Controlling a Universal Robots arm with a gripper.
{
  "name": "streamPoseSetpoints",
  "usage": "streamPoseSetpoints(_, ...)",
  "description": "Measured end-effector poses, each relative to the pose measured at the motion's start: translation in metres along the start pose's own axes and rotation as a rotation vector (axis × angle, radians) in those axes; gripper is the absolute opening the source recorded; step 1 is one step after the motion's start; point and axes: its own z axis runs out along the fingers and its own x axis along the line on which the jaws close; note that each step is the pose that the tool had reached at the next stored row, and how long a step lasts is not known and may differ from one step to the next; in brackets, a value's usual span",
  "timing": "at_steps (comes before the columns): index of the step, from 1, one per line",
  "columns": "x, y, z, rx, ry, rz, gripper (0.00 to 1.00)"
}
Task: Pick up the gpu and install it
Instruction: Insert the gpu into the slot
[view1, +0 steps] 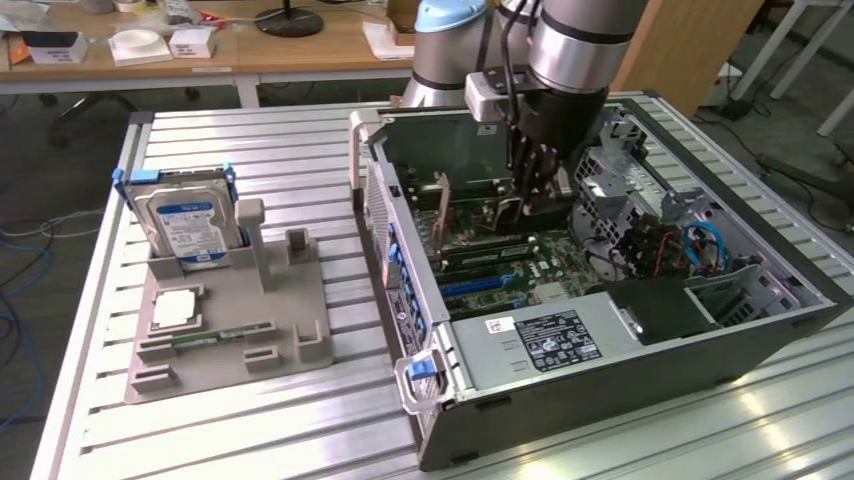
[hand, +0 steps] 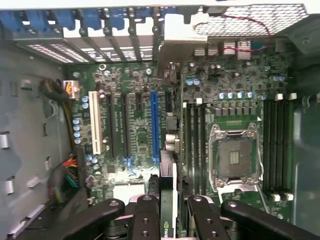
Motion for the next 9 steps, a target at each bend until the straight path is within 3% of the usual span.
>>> streamPoseSetpoints(5,0.0094,0.0004,0.0006,0.0002,0.0000,0.000,0.27)
streamPoseSetpoints(9,0.0102,0.0087,0.0035,0.0000,0.0000,0.000,0.27)
